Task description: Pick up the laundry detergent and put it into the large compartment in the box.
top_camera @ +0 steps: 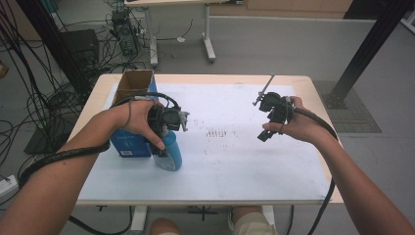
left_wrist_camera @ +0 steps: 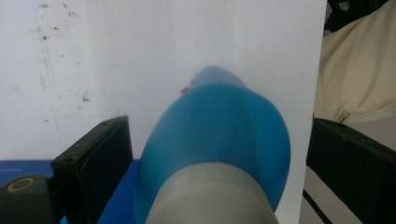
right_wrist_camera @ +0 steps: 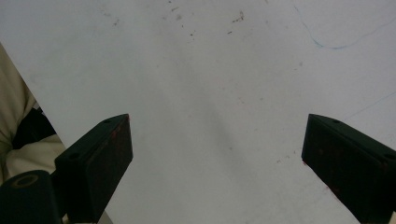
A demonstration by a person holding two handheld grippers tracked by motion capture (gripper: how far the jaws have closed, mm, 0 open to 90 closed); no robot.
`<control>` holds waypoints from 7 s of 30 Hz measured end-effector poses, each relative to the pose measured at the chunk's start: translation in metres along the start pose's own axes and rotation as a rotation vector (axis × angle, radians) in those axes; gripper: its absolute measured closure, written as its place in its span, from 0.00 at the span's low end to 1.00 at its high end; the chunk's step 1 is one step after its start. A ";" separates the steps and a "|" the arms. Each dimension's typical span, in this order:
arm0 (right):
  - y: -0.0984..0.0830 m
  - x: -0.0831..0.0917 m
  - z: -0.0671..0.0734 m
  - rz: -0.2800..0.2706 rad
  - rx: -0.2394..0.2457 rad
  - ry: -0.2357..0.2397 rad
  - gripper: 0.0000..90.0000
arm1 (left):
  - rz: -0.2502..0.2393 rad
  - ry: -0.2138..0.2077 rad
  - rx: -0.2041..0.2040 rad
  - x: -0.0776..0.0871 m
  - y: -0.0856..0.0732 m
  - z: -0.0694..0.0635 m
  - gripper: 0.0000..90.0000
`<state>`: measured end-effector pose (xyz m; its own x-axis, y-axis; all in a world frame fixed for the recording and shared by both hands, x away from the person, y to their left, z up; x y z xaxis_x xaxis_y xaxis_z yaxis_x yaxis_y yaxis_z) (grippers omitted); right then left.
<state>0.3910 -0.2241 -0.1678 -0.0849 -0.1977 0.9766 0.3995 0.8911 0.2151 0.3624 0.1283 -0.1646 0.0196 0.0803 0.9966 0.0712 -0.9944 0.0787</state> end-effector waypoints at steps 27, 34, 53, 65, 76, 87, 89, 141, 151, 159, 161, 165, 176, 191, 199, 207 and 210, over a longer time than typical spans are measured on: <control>0.001 0.000 0.001 0.004 0.001 -0.001 0.10 | -0.014 0.003 -0.007 0.004 -0.002 -0.003 0.09; 0.000 0.000 0.001 0.000 0.003 -0.001 0.10 | -0.014 0.005 -0.005 0.005 -0.002 -0.003 0.09; 0.002 -0.002 0.000 -0.002 0.005 0.001 0.10 | -0.005 0.009 -0.007 0.003 -0.003 -0.003 0.09; 0.003 -0.001 0.001 -0.001 0.004 0.001 0.10 | -0.003 0.014 -0.012 0.002 -0.003 -0.004 0.09; 0.002 -0.001 0.000 -0.001 0.004 0.001 0.10 | 0.000 0.015 -0.013 0.002 -0.001 -0.004 0.09; 0.002 -0.001 0.000 -0.003 0.003 0.001 0.10 | -0.010 0.017 -0.015 0.002 -0.002 -0.004 0.10; 0.001 -0.002 0.000 -0.004 0.001 0.001 0.10 | -0.009 0.022 -0.018 0.001 -0.002 -0.005 0.10; 0.002 -0.006 -0.002 -0.007 -0.003 0.014 0.10 | 0.034 0.045 -0.107 0.000 0.001 -0.004 0.38; 0.001 -0.005 -0.001 -0.012 -0.002 0.011 0.10 | 0.038 0.041 -0.106 0.000 0.002 -0.003 0.39; 0.002 -0.007 -0.001 -0.012 -0.001 0.012 0.10 | 0.043 0.040 -0.104 0.000 0.004 -0.003 0.39; 0.002 -0.008 -0.001 -0.011 0.000 0.013 0.10 | 0.043 0.040 -0.104 0.000 0.004 -0.003 0.39; 0.003 -0.009 -0.001 -0.008 0.002 0.014 0.10 | 0.044 0.039 -0.103 0.000 0.004 -0.003 0.39; 0.005 -0.009 -0.001 -0.008 0.003 0.014 0.10 | 0.045 0.036 -0.101 0.000 0.004 -0.002 0.39; 0.005 -0.010 0.000 -0.007 0.003 0.014 0.10 | 0.057 0.031 -0.086 -0.001 0.008 -0.001 0.39; 0.006 -0.011 -0.001 -0.004 0.003 0.016 0.10 | 0.059 0.028 -0.081 -0.001 0.008 0.000 0.39; 0.006 -0.011 -0.001 -0.004 0.005 0.015 0.10 | 0.057 0.027 -0.079 -0.001 0.008 0.000 0.39; 0.006 -0.010 -0.001 -0.003 0.003 0.015 0.10 | 0.059 0.027 -0.080 -0.001 0.009 0.000 0.39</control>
<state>0.3955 -0.2168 -0.1762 -0.0723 -0.2068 0.9757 0.3962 0.8918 0.2184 0.3631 0.1197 -0.1645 -0.0058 0.0209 0.9998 -0.0088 -0.9997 0.0209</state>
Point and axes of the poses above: each handheld gripper's, and its own axes: x roughly backward along the jaws, y roughly out of its top, z roughly to its left, the point moved 1 cm from there along -x, roughly forward along the jaws, and after that the axes turned 4 degrees about x, right-handed, at the moved point
